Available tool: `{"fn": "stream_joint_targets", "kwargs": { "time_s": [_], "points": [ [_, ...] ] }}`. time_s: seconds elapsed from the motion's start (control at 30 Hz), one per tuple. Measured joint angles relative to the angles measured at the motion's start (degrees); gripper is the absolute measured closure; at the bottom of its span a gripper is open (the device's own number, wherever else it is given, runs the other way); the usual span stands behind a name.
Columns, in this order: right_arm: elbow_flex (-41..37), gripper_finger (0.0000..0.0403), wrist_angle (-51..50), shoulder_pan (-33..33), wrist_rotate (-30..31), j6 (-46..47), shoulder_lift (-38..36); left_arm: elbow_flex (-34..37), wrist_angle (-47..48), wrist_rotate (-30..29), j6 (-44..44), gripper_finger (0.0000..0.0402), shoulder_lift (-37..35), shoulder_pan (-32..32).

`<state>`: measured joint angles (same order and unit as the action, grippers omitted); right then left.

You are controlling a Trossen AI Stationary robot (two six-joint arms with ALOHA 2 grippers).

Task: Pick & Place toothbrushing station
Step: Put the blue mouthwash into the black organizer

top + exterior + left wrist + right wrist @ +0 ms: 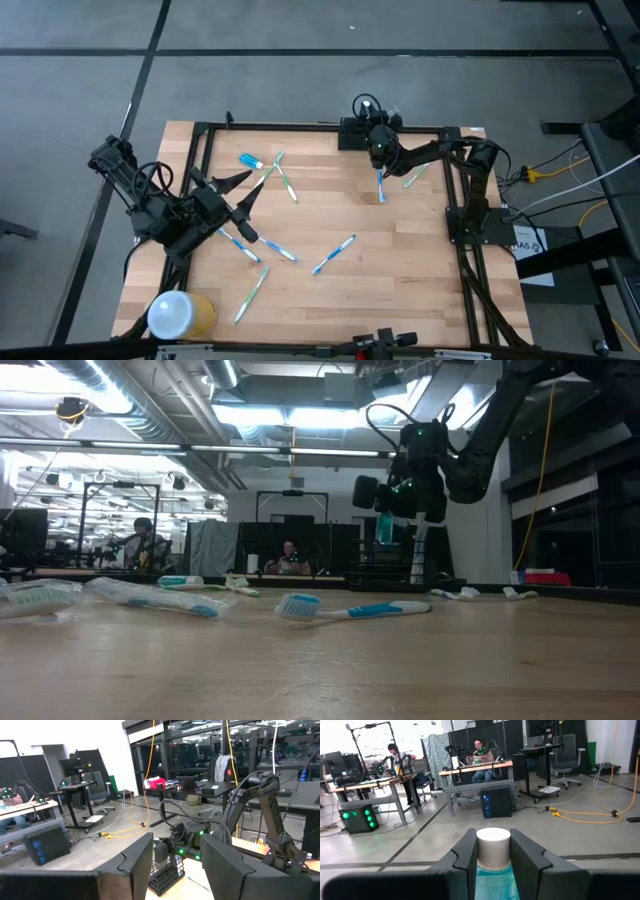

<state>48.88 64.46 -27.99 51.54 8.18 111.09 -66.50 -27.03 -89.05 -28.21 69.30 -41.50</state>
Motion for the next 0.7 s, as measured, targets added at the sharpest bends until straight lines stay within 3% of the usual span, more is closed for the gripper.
{"fn": "stream_joint_targets", "kwargs": {
  "time_s": [0.7],
  "points": [
    [-0.02,0.0315,-1.83,-0.02,0.49,0.54,0.11,0.0,0.09,0.28,0.52,0.0242,0.0,-0.43]
  ]
}}
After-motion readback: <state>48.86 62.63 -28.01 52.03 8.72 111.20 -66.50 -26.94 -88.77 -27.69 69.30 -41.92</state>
